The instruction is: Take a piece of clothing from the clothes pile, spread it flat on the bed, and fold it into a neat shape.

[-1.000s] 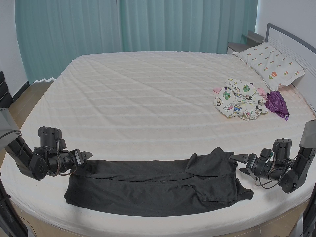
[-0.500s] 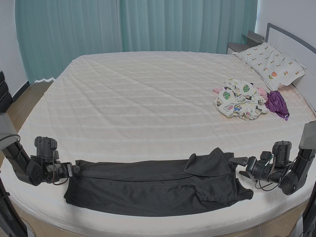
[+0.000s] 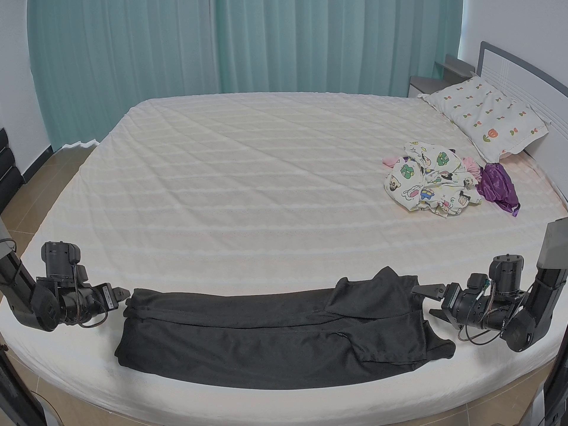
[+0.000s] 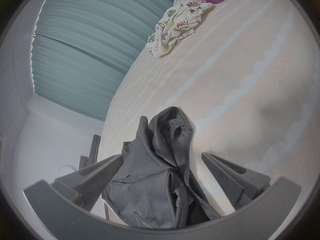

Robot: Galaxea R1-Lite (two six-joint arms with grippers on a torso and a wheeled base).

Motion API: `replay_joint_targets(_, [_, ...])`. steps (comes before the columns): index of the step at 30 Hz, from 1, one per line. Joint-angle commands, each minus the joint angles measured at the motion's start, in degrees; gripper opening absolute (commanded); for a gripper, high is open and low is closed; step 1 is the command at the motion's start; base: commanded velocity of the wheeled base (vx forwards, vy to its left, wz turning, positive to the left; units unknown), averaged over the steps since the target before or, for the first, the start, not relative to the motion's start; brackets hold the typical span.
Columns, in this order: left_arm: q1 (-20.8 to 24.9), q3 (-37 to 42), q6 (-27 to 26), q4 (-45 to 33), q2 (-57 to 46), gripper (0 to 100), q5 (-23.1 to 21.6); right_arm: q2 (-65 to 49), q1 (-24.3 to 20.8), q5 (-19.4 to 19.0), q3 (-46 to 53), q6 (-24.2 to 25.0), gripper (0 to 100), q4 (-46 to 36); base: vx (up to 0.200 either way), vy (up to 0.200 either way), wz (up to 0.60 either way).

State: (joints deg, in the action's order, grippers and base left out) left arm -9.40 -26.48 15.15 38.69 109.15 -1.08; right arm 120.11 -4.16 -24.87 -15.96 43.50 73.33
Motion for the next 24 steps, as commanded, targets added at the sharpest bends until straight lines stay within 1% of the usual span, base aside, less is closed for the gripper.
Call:
replay_joint_targets(1, [-0.01, -4.55, 5.68, -1.08, -3.77, 100, -3.05, 0.03, -0.06, 0.00, 0.14, 0.01, 100, 0.06, 0.000, 0.000, 0.00])
replay_joint_targets(2, [-0.01, -5.60, 6.82, -1.60, -3.69, 100, -3.84, 0.03, -0.06, 0.00, 0.14, 0.01, 100, 0.06, 0.000, 0.000, 0.00])
replay_joint_targets(4, [-0.01, -8.59, 9.02, -4.68, -3.25, 100, -6.91, 0.03, -0.06, 0.00, 0.14, 0.01, 100, 0.06, 0.000, 0.000, 0.00])
replay_joint_targets(8, [-0.01, -12.55, 10.69, -10.57, -2.37, 100, -14.47, 0.03, -0.06, 0.00, 0.31, 0.10, 100, 0.06, 0.000, 0.000, 0.00])
replay_joint_targets(11, [0.08, -14.65, 11.04, -12.50, -0.87, 100, -19.04, 0.12, 0.03, 0.00, 0.31, 0.10, 100, 0.06, 0.000, 0.000, 0.00])
replay_joint_targets(17, [1.14, -17.38, 10.42, -12.85, 4.40, 100, -19.57, 0.12, 0.03, 0.00, 0.23, 0.10, 100, 0.06, 0.000, 0.000, 0.00])
replay_joint_targets(24, [2.10, -17.91, 10.07, -14.87, 7.04, 100, -19.92, 0.56, 0.03, 0.00, 0.05, 0.01, 100, 0.06, 0.000, 0.000, 0.00])
